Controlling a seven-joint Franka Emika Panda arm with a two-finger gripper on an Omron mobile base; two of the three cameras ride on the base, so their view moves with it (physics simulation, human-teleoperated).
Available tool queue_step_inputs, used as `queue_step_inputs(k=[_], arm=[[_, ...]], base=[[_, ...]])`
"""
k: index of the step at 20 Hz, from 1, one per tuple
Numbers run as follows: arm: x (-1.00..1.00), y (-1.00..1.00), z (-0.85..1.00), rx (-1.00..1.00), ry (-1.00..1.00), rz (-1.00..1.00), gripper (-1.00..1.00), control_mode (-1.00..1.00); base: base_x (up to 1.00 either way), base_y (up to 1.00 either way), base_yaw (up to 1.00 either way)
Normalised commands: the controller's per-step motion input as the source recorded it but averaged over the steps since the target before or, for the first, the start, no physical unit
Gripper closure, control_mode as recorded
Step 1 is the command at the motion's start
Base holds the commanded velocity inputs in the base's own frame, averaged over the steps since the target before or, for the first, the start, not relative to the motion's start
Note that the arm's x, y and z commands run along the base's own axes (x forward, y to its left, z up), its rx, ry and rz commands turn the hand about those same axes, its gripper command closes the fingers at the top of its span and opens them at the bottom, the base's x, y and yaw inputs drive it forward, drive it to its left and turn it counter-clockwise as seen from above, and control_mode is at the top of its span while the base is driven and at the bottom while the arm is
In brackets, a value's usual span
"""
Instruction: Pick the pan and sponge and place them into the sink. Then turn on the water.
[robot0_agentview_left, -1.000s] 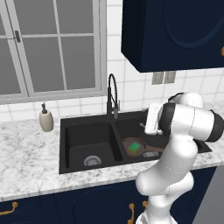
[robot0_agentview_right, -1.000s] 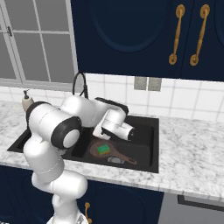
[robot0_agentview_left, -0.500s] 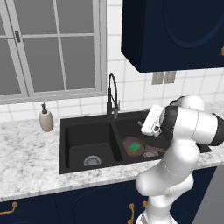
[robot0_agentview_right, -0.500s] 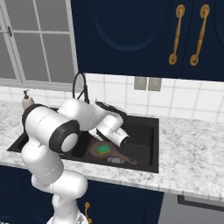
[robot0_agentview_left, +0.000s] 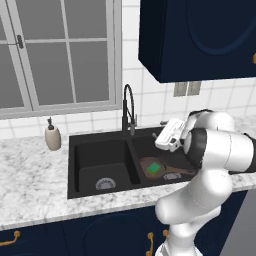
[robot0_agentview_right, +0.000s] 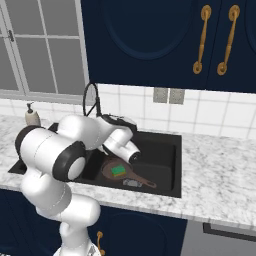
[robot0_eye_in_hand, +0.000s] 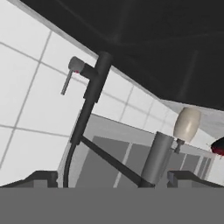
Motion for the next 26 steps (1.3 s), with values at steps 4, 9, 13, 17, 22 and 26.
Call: queue_step_inputs(k=[4, 9, 13, 17, 22, 26], arm=[[0.1, 0.07, 0.27, 0.15, 0.11, 0.0, -1.0, -1.0], [0.13, 0.09, 0.15, 0.17, 0.19, 0.0, -1.0, -1.0], [0.26, 0.12, 0.0, 0.16, 0.22, 0.0, -1.0, -1.0], [0.28, 0.14, 0.0, 0.12, 0.08, 0.0, -1.0, -1.0], [0.25, 0.04, -0.12, 0.02, -0.02, 0.0, -1.0, -1.0], [0.26, 0.0, -0.35, 0.0, 0.0, 0.0, -1.0, -1.0]], base=[[0.0, 0.0, 0.0], [0.0, 0.0, 0.0], [0.0, 0.0, 0.0], [0.0, 0.0, 0.0], [0.0, 0.0, 0.0], [0.0, 0.0, 0.0]])
